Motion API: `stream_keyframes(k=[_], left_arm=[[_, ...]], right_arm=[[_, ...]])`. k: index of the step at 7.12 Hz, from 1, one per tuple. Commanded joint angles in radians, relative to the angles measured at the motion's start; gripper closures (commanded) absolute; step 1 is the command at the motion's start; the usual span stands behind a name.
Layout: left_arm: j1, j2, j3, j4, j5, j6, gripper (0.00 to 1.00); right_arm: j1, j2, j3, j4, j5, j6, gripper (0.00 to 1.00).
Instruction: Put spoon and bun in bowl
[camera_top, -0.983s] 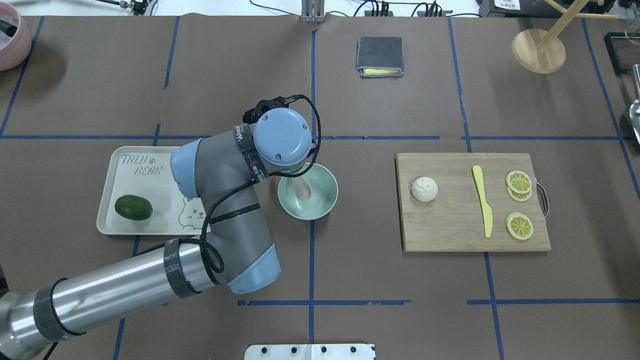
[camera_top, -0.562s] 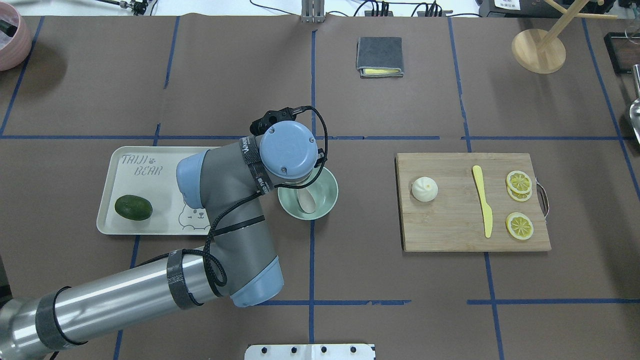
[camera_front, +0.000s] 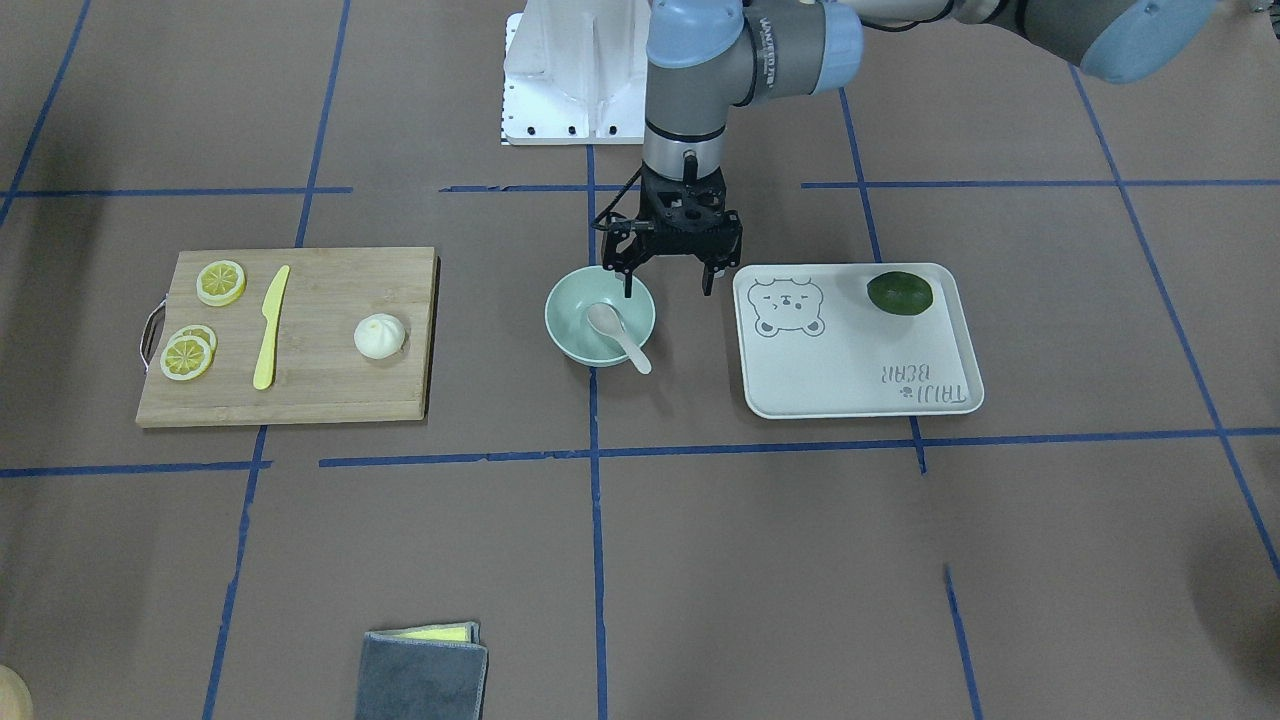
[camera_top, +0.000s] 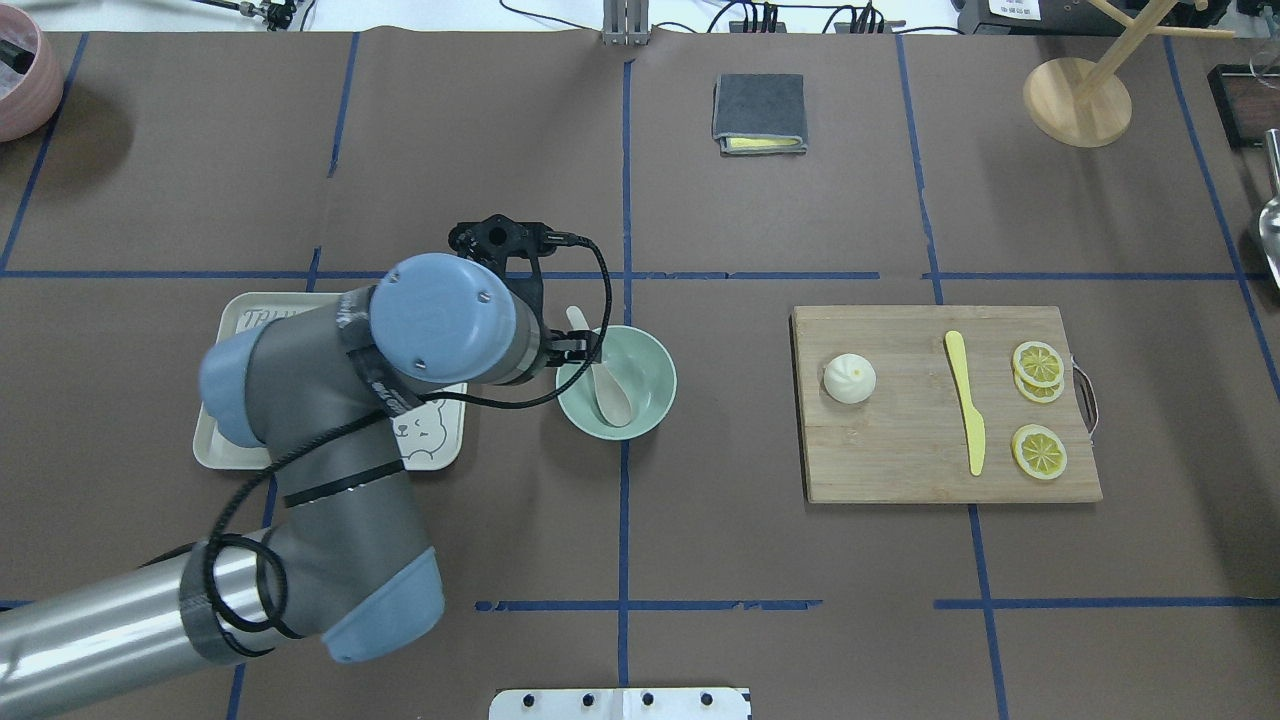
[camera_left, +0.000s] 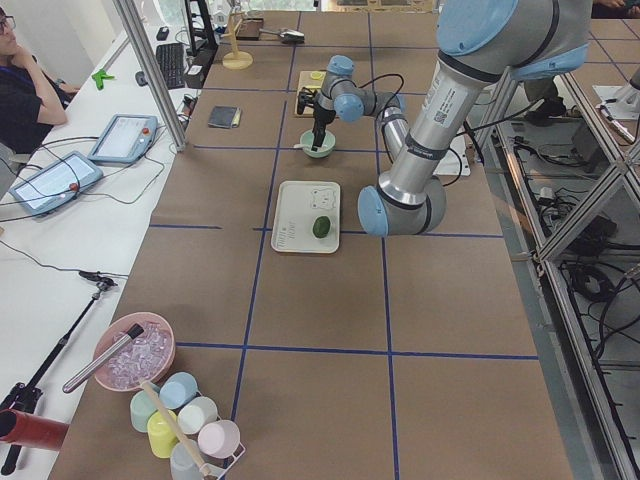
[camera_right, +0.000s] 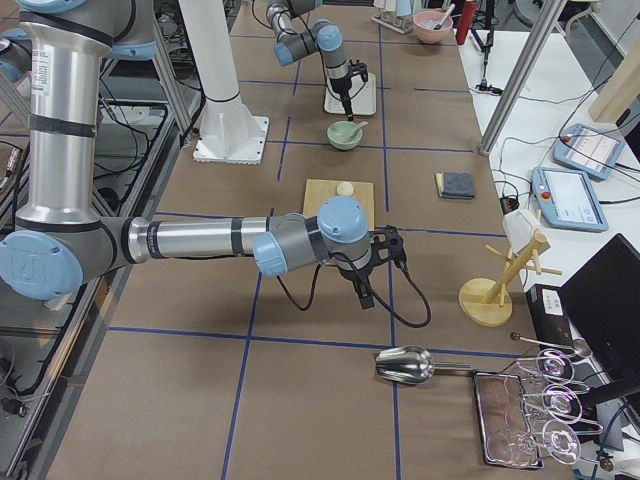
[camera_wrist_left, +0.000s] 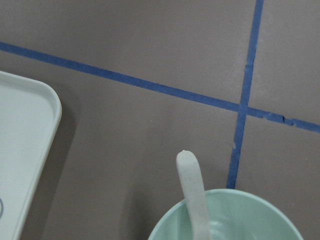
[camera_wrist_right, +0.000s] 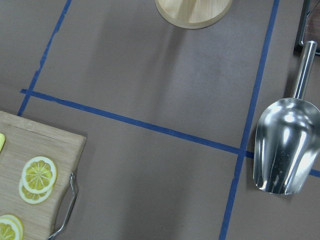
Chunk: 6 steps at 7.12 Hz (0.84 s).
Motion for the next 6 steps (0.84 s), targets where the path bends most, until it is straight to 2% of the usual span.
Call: stream_keyframes(k=[1, 2, 3, 4, 5, 6], left_arm=[[-0.192, 0.111, -0.086, -0.007, -0.251, 0.324, 0.0], [-0.306, 0.179, -0.088, -0.009, -0.376, 0.435, 0.0], [-0.424, 0.252, -0.085, -0.007, -0.438, 0.664, 0.0], [-0.546, 0.331, -0.067, -0.007, -0.522, 0.853, 0.0], [-0.655, 0.407, -0.048, -0.009, -0.56, 1.017, 0.0], [-0.781, 0.445, 0.013, -0.007, -0.564, 1.225, 0.0]], right_arm=[[-0.028, 0.001, 0.087, -0.001, 0.014, 0.086, 0.0], [-0.124, 0.012, 0.13, -0.003, -0.007, 0.196, 0.0], [-0.205, 0.058, 0.147, -0.004, -0.054, 0.282, 0.0], [-0.261, 0.122, 0.142, -0.022, -0.056, 0.315, 0.0], [-0.316, 0.176, 0.147, -0.07, -0.079, 0.369, 0.0], [-0.395, 0.228, 0.148, -0.082, -0.148, 0.48, 0.0]])
